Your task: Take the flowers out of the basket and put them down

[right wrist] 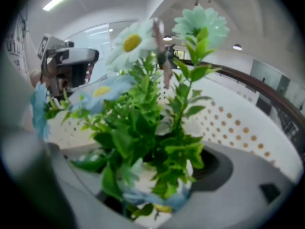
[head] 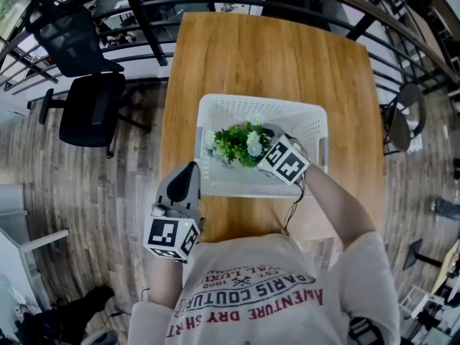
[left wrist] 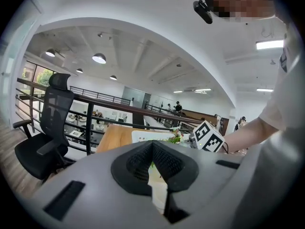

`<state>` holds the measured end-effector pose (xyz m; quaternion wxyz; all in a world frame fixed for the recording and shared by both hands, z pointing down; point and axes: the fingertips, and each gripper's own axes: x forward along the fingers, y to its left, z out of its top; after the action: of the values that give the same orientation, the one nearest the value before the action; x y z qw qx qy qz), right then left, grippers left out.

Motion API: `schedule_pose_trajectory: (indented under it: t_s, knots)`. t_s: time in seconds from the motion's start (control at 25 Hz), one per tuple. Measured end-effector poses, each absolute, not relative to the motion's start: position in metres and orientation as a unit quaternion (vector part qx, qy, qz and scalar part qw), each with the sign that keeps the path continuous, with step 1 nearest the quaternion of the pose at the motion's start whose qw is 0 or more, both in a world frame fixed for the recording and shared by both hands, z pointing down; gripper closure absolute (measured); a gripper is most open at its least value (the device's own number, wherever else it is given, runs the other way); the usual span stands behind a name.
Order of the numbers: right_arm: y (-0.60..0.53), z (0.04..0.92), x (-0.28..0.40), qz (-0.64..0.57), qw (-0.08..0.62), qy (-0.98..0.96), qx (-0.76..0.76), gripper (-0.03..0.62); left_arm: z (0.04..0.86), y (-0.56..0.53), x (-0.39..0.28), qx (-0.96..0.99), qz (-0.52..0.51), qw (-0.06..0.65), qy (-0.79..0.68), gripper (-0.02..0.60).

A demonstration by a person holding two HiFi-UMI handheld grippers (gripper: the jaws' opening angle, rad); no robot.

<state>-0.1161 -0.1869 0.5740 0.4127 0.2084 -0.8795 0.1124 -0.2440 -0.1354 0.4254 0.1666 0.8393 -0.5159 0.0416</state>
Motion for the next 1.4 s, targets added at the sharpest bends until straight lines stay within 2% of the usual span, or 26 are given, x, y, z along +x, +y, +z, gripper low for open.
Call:
schedule_pose_trajectory:
  t_s: [0.4, 0.76, 1.12, 1.4]
  knots:
    - [-0.179, 0.466, -0.061, 0.094, 0.327, -0.892, 0.298, 0.118, 0.387, -0.128, -0.214, 0.846, 0.026, 0.123, -0.518, 0.571]
    - [-0.150, 0.423, 0.073, 0.082, 0.297, -0.887, 0.345, 0.118, 0.356, -0.108, -0.077, 0.860, 0.012, 0.087, -0.502, 0.571]
    - [-0.120, 0.463, 0.233, 0.130, 0.299, -0.842, 0.430, 0.118, 0.379, -0.087, 0.058, 0.884, 0.007, 0.098, -0.457, 0.571]
    - [-0.092, 0.532, 0.304, 0.181, 0.299, -0.808, 0.474, 0.118, 0.407, -0.065, 0.131, 0.897, 0.023, 0.114, -0.425, 0.571]
